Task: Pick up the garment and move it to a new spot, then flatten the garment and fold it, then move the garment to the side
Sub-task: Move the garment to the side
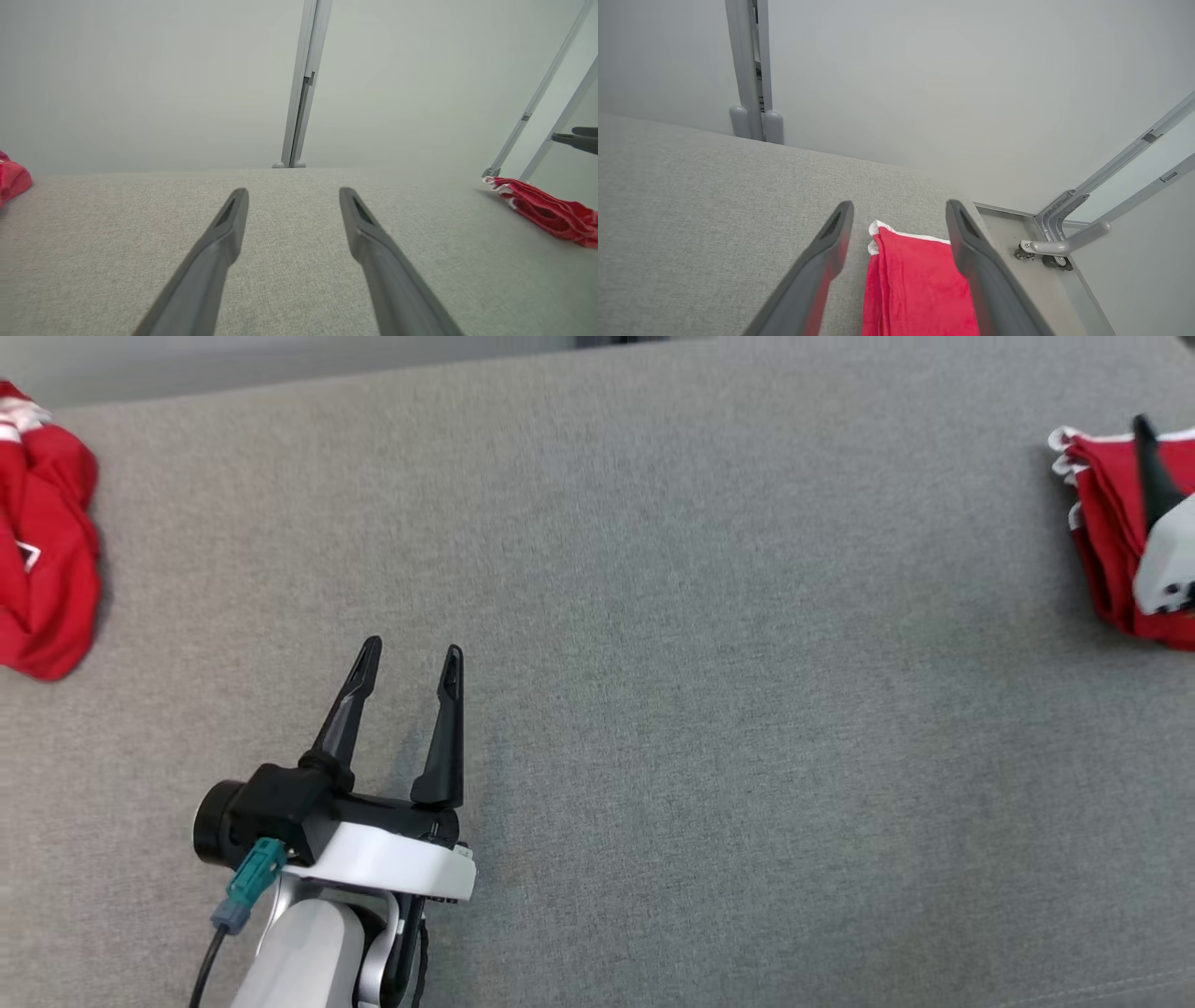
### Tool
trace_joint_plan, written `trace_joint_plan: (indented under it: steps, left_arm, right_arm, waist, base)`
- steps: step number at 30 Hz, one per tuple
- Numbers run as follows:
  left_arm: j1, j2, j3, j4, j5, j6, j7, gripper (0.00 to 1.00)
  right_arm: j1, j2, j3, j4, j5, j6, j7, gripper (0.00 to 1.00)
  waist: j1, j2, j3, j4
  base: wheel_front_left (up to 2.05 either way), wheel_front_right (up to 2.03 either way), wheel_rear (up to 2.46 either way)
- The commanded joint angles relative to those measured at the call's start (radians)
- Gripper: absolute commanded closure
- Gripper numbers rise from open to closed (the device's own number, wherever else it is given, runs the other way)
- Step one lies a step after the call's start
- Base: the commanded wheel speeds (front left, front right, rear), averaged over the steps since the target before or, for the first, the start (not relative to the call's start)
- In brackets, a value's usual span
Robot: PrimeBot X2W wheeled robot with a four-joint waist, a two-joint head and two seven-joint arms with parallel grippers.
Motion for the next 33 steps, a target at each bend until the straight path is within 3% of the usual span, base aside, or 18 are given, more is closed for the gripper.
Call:
trace_joint_plan:
  steps: [1,7,12,18,22,33]
  left_arm:
    - [-0.013,0.002,0.010,0.012,-0.012,0.004,-0.004,0.00]
    - [0.020,-0.006,0.027,0.054,-0.044,0.016,-0.003,0.00]
    - [0.060,-0.007,0.026,0.086,-0.065,0.027,-0.002,0.00]
    - [0.120,-0.008,0.035,0.114,-0.081,0.048,-0.003,0.00]
    - [0.171,-0.008,0.052,0.108,-0.088,0.061,-0.002,0.00]
    - [0.251,-0.009,0.073,0.078,-0.073,0.082,-0.002,0.00]
  right_arm:
    - [0.037,0.009,-0.006,-0.021,0.025,0.000,-0.018,0.00]
    - [0.158,0.050,-0.035,-0.151,0.072,0.000,-0.043,0.00]
    - [0.317,0.086,-0.136,-0.345,0.063,0.000,-0.043,0.00]
    - [0.534,0.160,-0.302,-0.577,-0.003,0.000,-0.043,0.00]
    - [0.746,0.246,-0.418,-0.775,-0.089,0.000,-0.043,0.00]
    - [1.038,0.368,-0.495,-1.001,-0.204,0.000,-0.027,0.00]
  waist:
    - [0.0000,-0.0001,-0.056,0.005]
    - [0.0000,-0.0001,-0.160,0.017]
    - [0.0000,-0.0001,-0.229,0.043]
    - [0.0000,-0.0001,-0.284,0.075]
    - [0.0000,-0.0001,-0.315,0.104]
    - [0.0000,-0.0001,-0.323,0.128]
  base:
    - [0.00,0.00,0.00]
    - [0.00,0.00,0.00]
    - [0.00,0.00,0.00]
    - [0.00,0.00,0.00]
    - [0.00,0.00,0.00]
    - [0.00,0.00,0.00]
